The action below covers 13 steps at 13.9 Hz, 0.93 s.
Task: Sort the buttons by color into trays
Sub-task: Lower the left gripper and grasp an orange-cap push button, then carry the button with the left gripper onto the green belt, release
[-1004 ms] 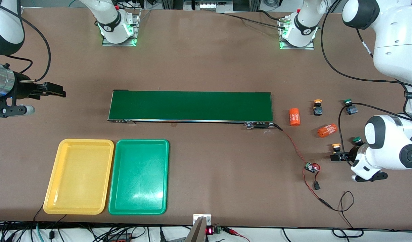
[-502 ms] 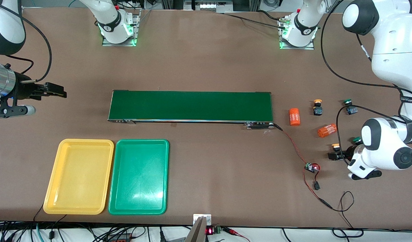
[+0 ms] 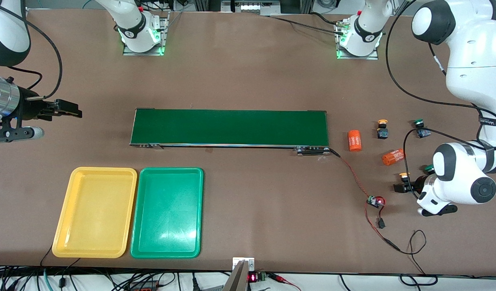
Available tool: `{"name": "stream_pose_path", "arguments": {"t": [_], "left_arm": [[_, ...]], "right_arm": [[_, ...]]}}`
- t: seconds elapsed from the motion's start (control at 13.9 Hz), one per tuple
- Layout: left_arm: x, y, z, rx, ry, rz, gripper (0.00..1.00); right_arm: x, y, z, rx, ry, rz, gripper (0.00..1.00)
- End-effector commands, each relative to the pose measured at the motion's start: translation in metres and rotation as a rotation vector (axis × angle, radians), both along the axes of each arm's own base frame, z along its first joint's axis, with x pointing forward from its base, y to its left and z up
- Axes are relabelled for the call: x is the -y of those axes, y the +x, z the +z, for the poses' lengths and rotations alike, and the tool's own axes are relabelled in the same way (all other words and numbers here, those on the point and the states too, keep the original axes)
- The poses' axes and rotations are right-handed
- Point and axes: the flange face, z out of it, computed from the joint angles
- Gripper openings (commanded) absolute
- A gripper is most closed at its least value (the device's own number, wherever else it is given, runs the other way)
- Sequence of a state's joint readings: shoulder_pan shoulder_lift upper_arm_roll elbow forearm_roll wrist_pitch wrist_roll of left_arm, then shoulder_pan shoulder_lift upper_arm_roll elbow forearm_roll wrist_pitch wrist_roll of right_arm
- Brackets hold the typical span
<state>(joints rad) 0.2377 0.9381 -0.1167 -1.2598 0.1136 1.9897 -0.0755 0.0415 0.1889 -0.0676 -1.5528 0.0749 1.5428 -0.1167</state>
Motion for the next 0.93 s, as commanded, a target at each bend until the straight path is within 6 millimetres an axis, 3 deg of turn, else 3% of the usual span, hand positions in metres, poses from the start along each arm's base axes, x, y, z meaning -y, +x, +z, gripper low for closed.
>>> {"name": "stream_pose_path", "arguments": {"t": [0.0, 0.29, 0.43, 0.5, 0.79, 0.86], "left_arm": [[-0.002, 0.000, 0.002, 0.010, 0.005, -0.009, 0.69], [0.001, 0.000, 0.003, 0.007, 0.007, -0.013, 0.28], [0.008, 0.001, 0.009, 0.004, 0.011, -0.023, 0.14], [0.012, -0.002, 0.011, -0.025, 0.005, -0.034, 0.11], [0.017, -0.001, 0.057, -0.023, -0.024, -0.152, 0.09], [0.026, -0.003, 0.066, -0.030, -0.041, -0.151, 0.09]], "right_arm": [[0.001, 0.003, 0.002, 0.006, 0.020, -0.005, 1.00], [0.003, 0.003, 0.003, 0.008, 0.020, -0.006, 1.00], [0.007, 0.003, 0.003, 0.008, 0.020, -0.011, 1.00], [0.008, 0.003, 0.002, 0.007, 0.019, -0.012, 1.00], [0.009, 0.003, 0.002, 0.005, 0.018, -0.015, 1.00], [0.008, 0.003, 0.003, 0.007, 0.019, -0.014, 1.00]]}}
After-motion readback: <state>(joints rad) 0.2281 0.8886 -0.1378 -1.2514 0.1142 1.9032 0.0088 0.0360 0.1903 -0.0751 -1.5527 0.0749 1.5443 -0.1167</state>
